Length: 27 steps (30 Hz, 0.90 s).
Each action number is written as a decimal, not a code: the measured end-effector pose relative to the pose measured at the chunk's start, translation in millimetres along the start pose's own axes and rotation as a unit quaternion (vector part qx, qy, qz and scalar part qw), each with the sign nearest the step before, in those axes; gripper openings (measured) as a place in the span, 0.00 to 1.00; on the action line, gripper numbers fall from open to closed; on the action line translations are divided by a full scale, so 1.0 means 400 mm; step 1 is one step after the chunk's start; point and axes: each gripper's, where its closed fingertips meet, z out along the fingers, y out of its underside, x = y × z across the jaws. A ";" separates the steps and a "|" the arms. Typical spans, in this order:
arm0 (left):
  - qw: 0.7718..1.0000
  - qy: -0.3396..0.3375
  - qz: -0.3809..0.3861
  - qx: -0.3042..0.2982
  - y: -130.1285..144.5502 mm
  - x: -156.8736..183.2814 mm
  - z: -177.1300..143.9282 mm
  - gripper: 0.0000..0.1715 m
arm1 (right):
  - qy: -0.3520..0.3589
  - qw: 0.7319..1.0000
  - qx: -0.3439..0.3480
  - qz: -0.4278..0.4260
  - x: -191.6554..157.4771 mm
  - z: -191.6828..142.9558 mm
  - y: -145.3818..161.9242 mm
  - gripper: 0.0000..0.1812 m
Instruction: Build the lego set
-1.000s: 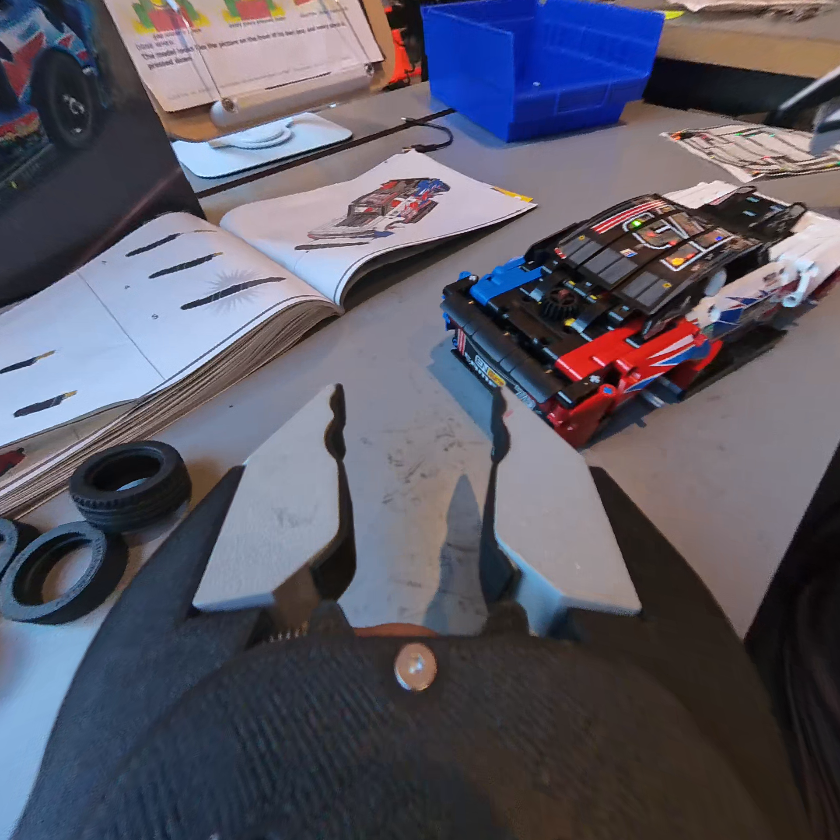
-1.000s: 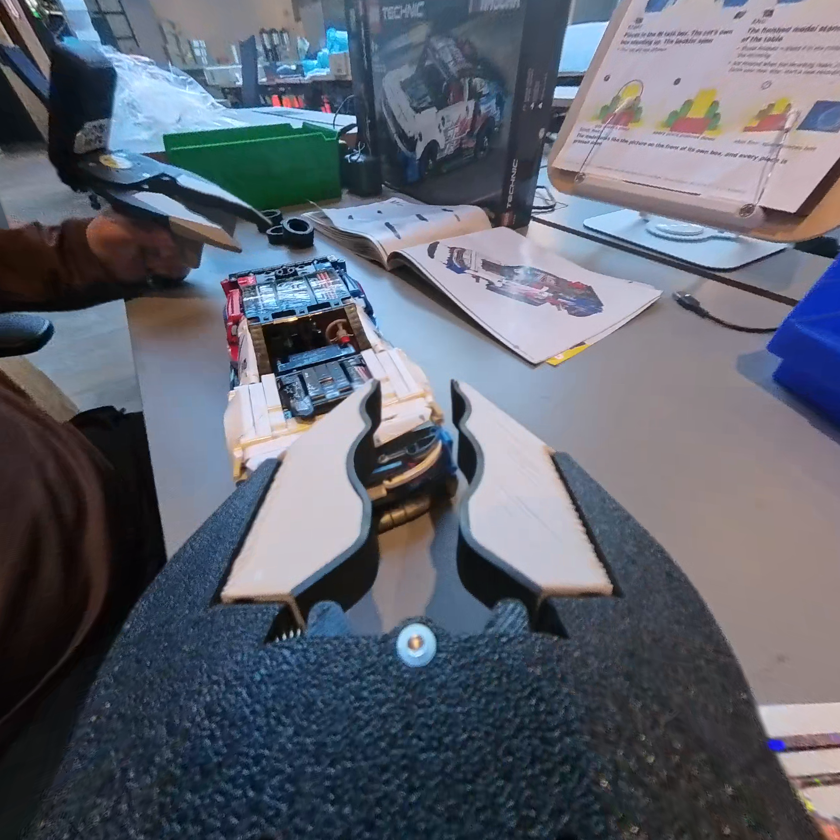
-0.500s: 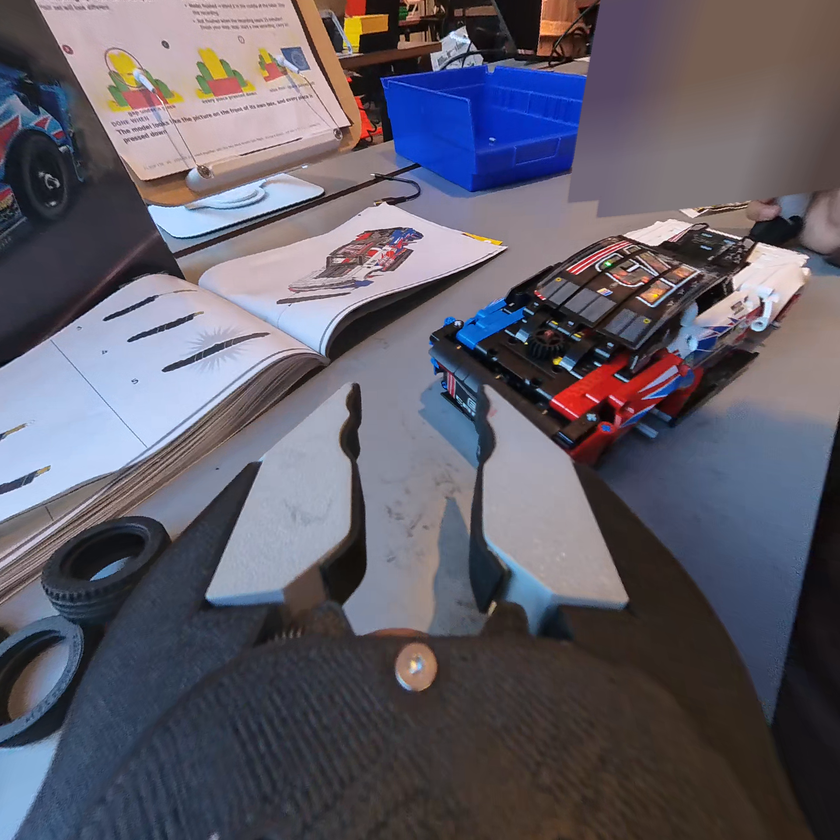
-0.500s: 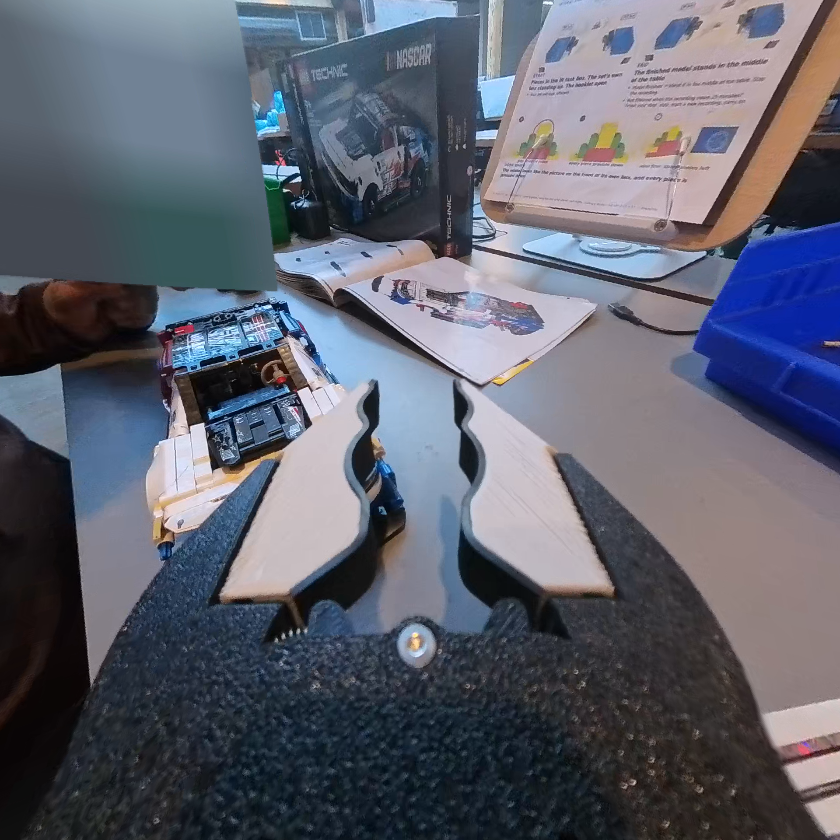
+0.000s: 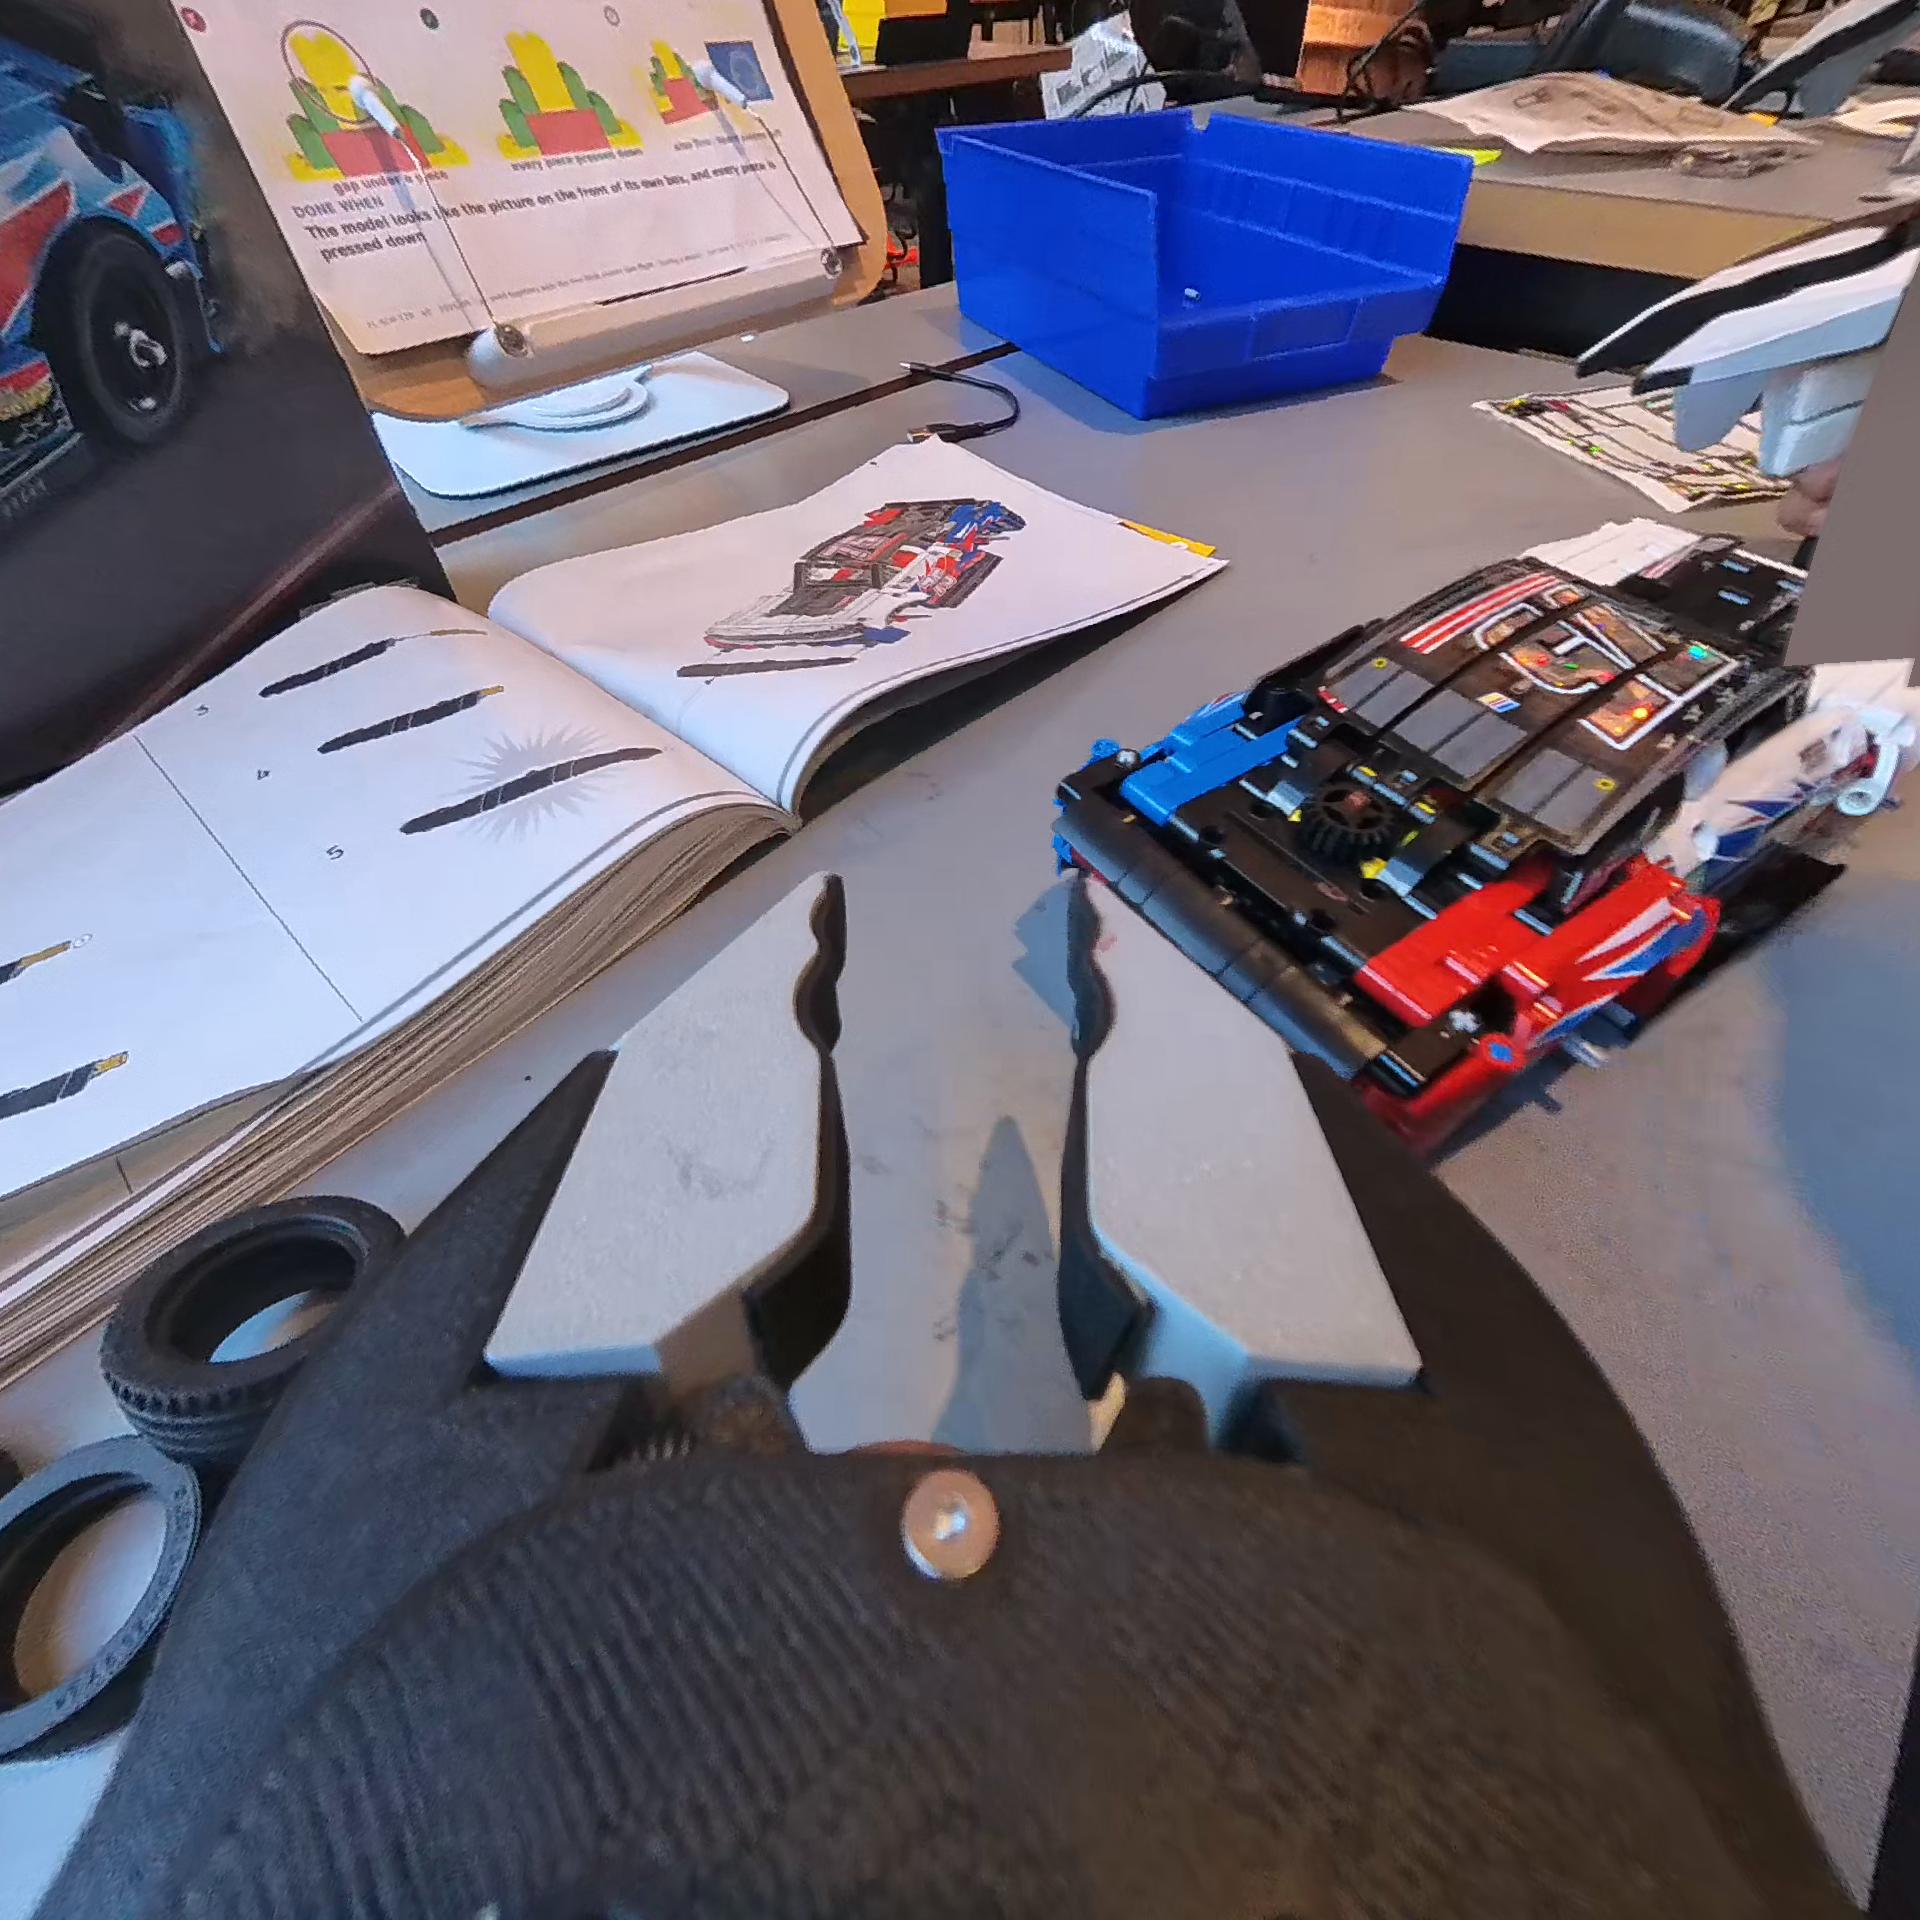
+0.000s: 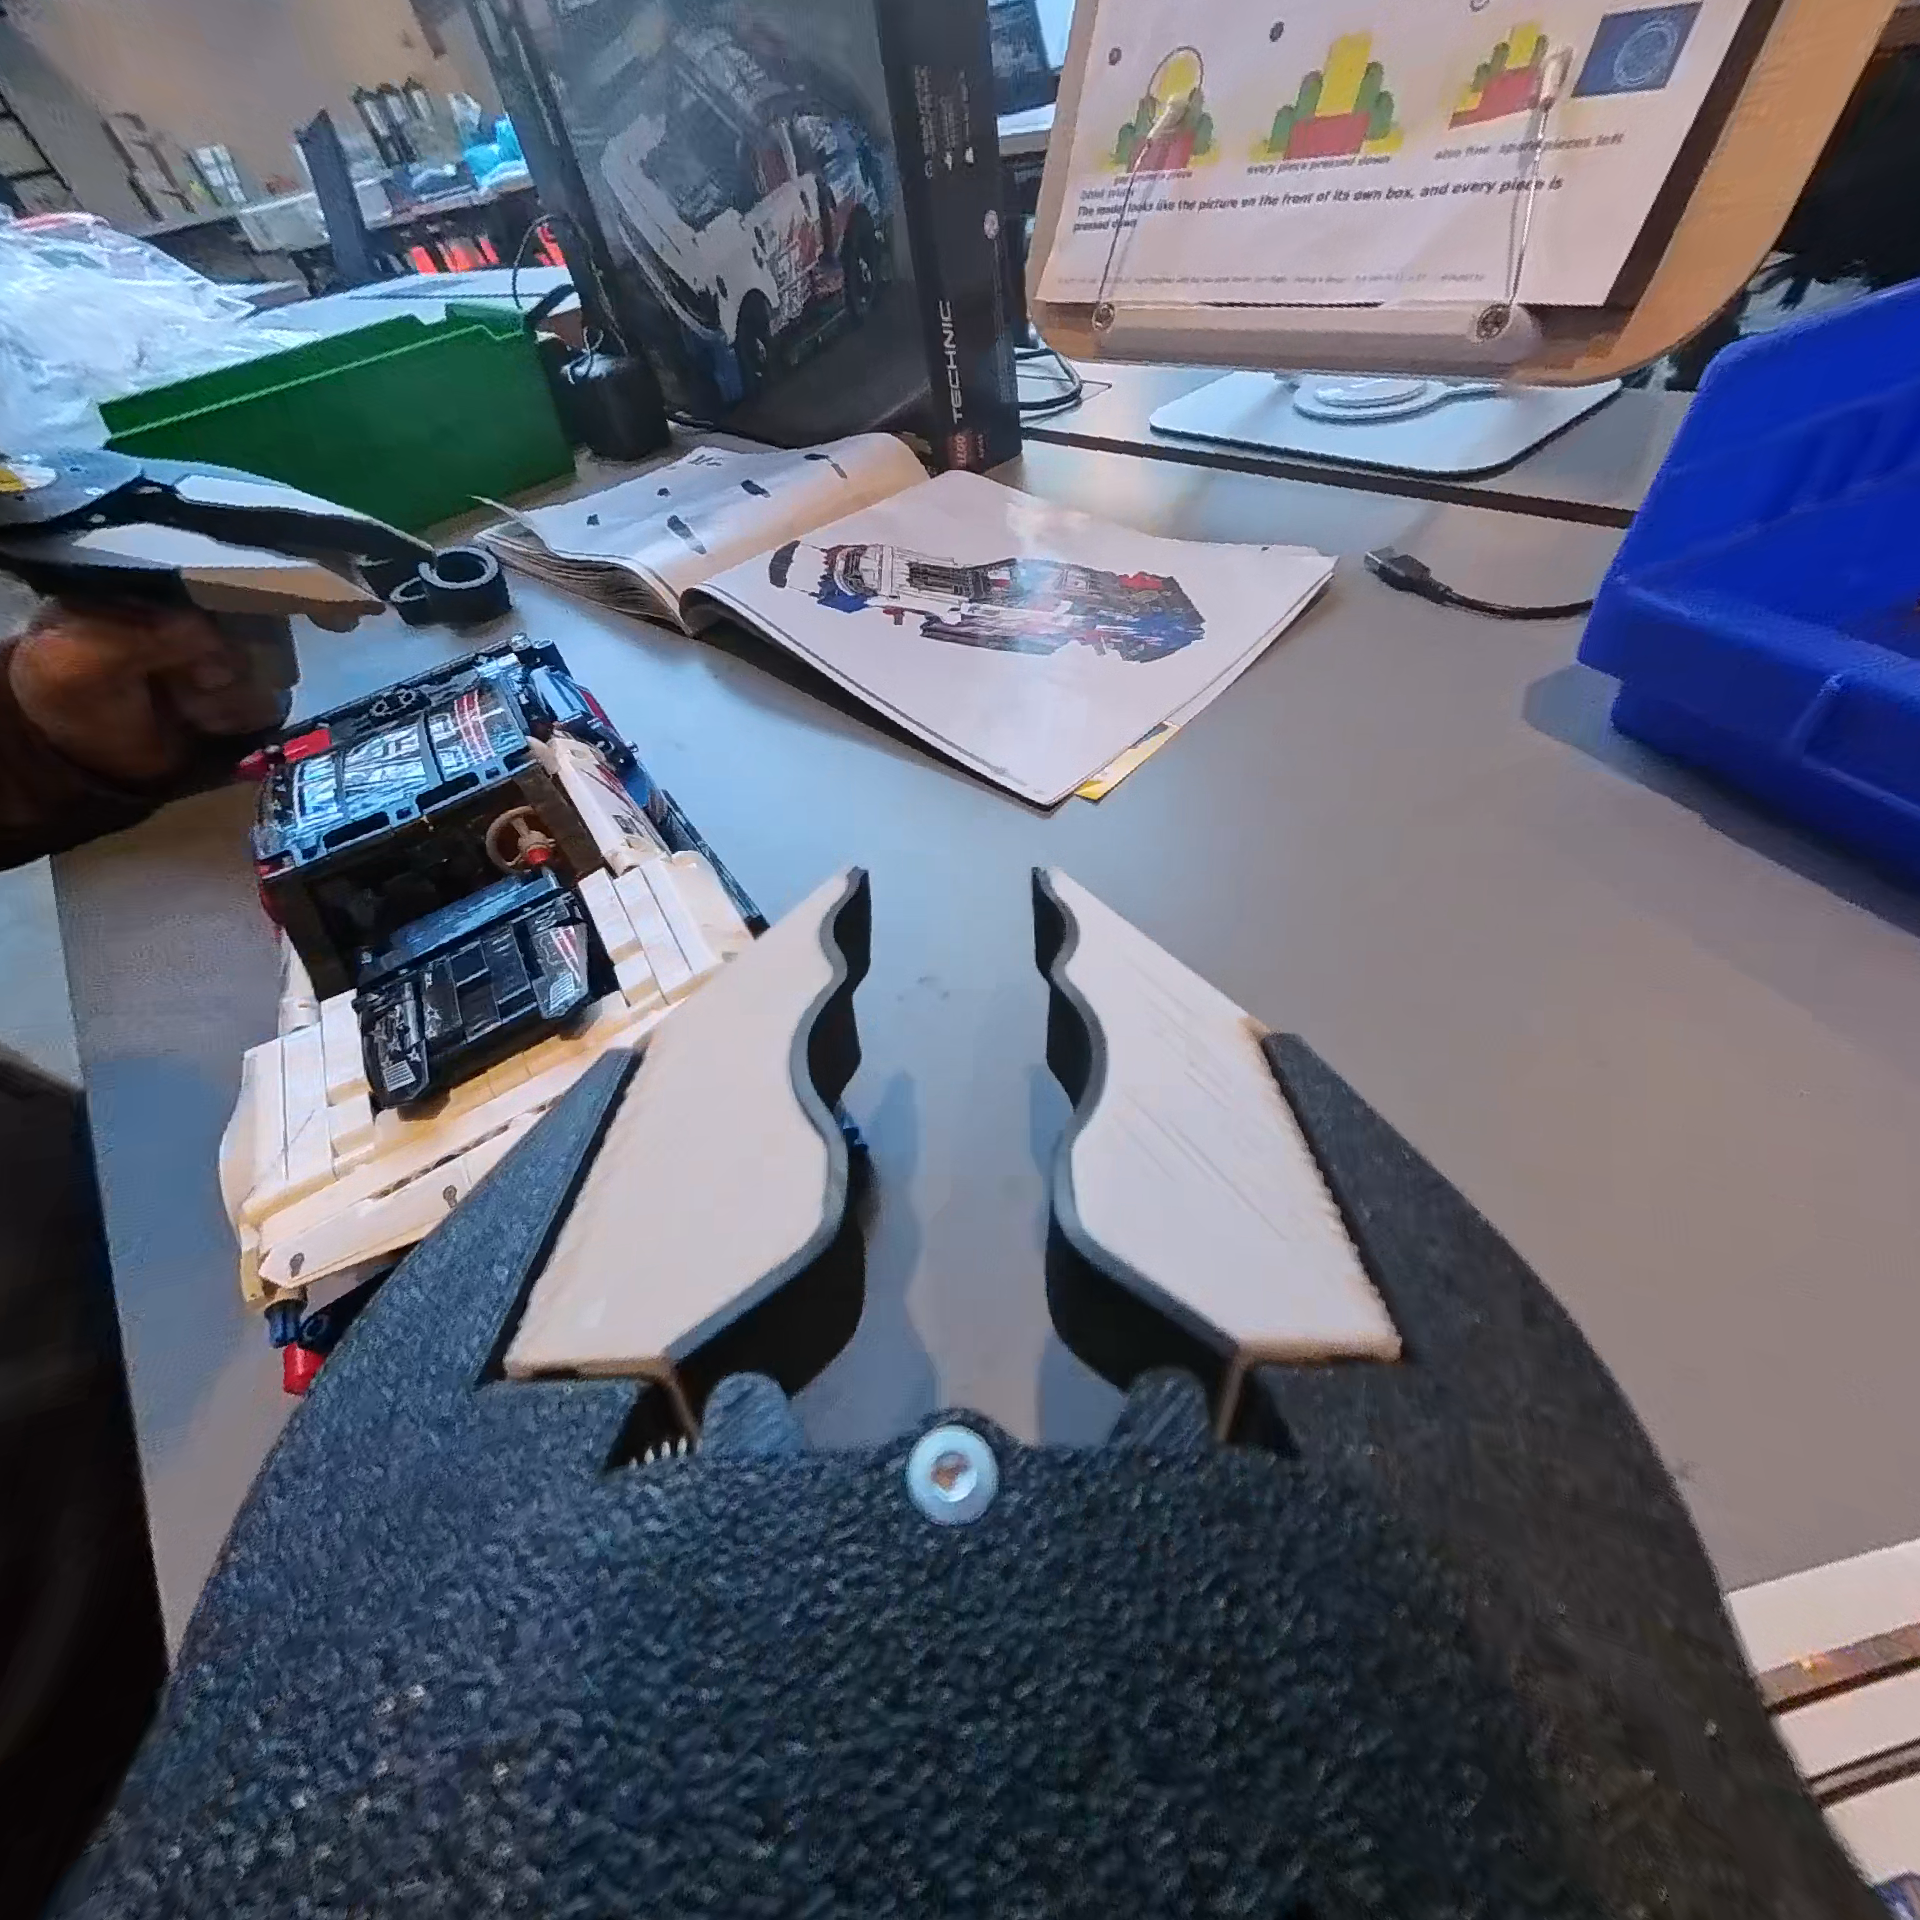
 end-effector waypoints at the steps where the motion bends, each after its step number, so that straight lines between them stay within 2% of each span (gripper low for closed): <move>1: 1.000 -0.002 -0.004 0.000 0.000 -0.004 0.001 0.24 | 0.002 1.000 0.004 0.002 0.002 -0.002 -0.002 0.16; 7: 0.999 -0.019 -0.022 -0.012 0.007 -0.023 0.007 0.26 | 0.006 0.999 0.032 0.042 0.024 -0.021 -0.018 0.19; 10: 0.998 -0.041 -0.043 -0.028 0.017 -0.043 0.014 0.31 | 0.004 0.997 0.054 0.058 0.028 -0.038 -0.028 0.19; 12: 0.995 -0.056 -0.071 -0.038 0.015 -0.057 0.015 0.38 | 0.001 0.997 0.058 0.053 0.020 -0.042 -0.030 0.20; 15: 0.991 -0.074 -0.099 -0.044 -0.035 -0.069 0.017 0.49 | 0.006 0.998 0.044 0.033 0.009 -0.034 -0.022 0.20; 18: 0.992 -0.085 -0.087 -0.043 -0.124 -0.076 0.037 0.52 | 0.016 1.000 0.018 0.007 -0.001 -0.019 -0.007 0.20; 23: 0.990 -0.058 -0.062 -0.114 -0.237 -0.045 0.168 0.61 | 0.033 0.999 0.008 -0.019 -0.004 -0.015 0.000 0.18; 27: 0.983 -0.048 -0.070 -0.163 -0.273 -0.043 0.305 0.61 | 0.029 0.999 0.016 -0.004 0.001 -0.019 -0.005 0.18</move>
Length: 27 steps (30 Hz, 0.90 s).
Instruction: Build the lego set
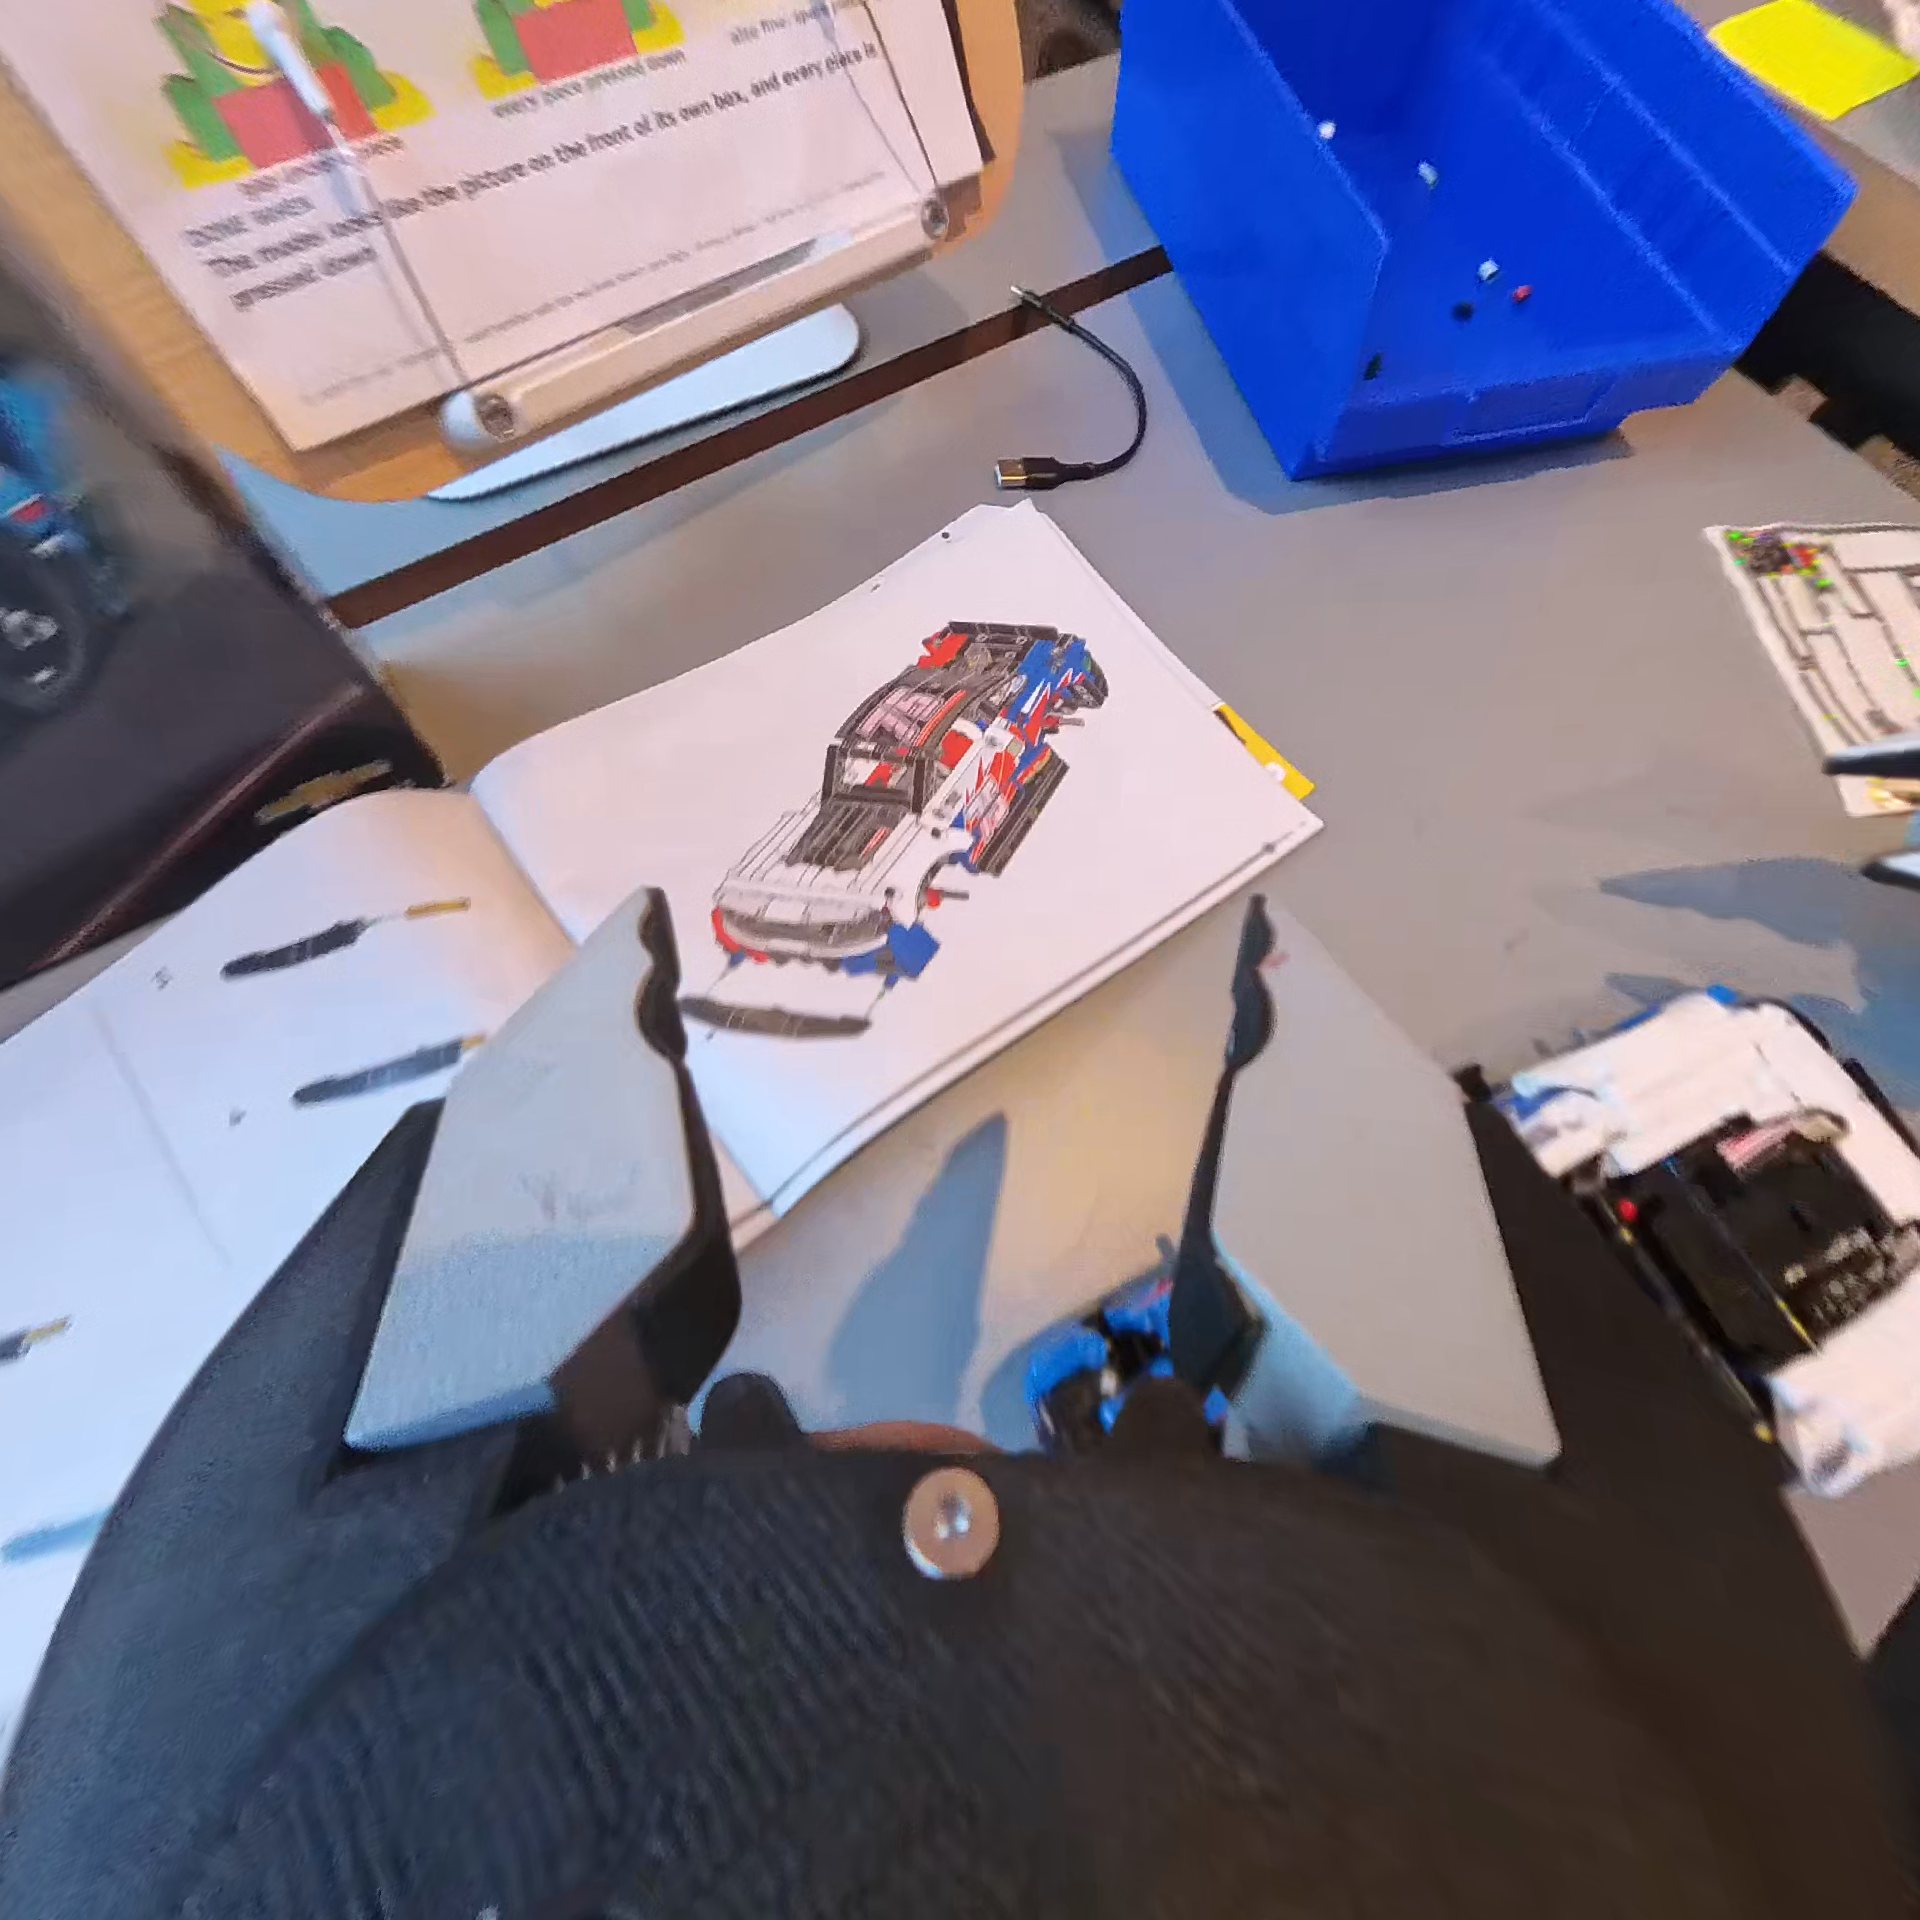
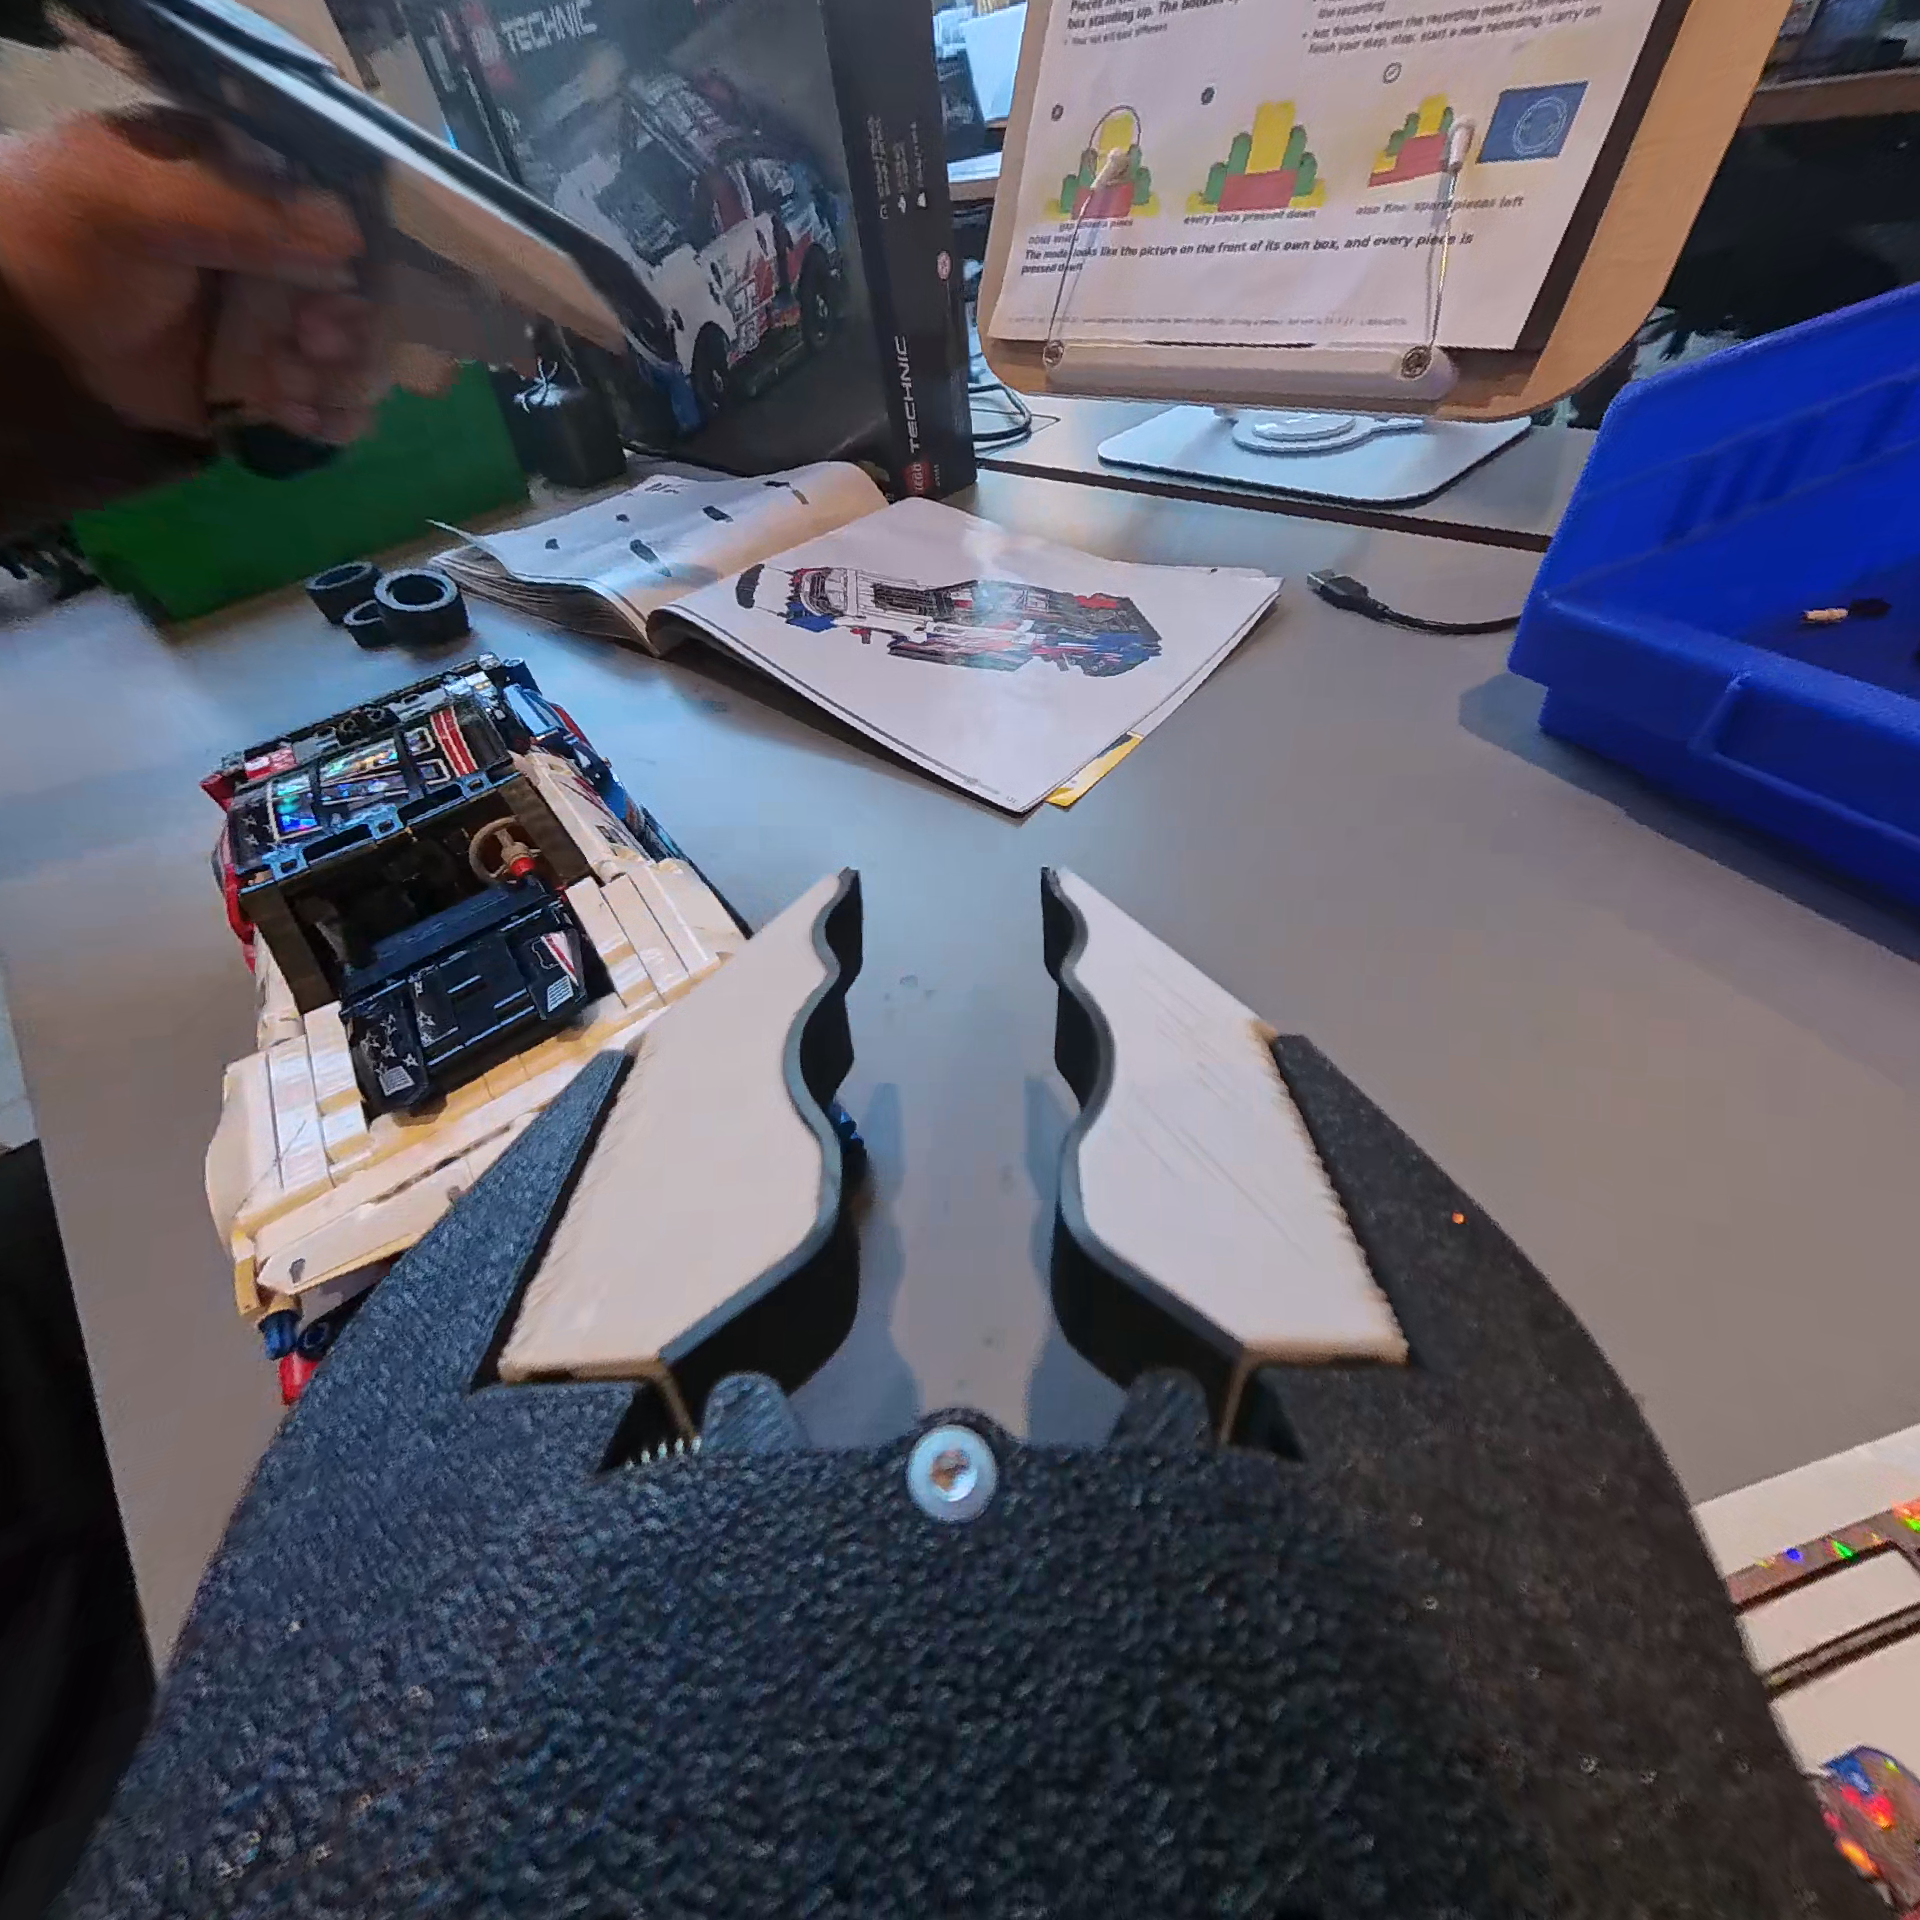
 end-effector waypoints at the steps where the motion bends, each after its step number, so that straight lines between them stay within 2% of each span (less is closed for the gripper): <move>1: 1.000 -0.003 0.006 -0.013 -0.007 0.000 0.032 0.61 | 0.001 1.000 0.005 0.002 0.001 -0.004 -0.003 0.18; 4: 0.997 -0.029 0.031 -0.057 -0.006 -0.017 0.123 0.60 | 0.006 1.000 0.015 0.001 0.003 -0.010 -0.009 0.18; 8: 0.992 -0.026 0.039 -0.113 0.028 -0.002 0.229 0.60 | -0.002 1.000 -0.004 0.000 -0.003 0.000 0.002 0.18; 14: 0.983 -0.012 0.044 -0.180 0.114 0.028 0.329 0.63 | -0.010 1.000 -0.011 -0.005 -0.010 0.005 0.007 0.17; 18: 0.973 -0.002 0.054 -0.223 0.178 0.033 0.366 0.66 | -0.015 1.000 -0.009 0.001 -0.010 0.004 0.006 0.17; 23: 0.976 0.000 0.053 -0.210 0.169 0.022 0.374 0.63 | -0.019 1.000 -0.007 0.004 -0.011 0.003 0.004 0.16; 27: 0.979 0.013 0.050 -0.197 0.164 0.001 0.363 0.51 | -0.021 1.000 -0.009 0.003 -0.013 0.004 0.006 0.16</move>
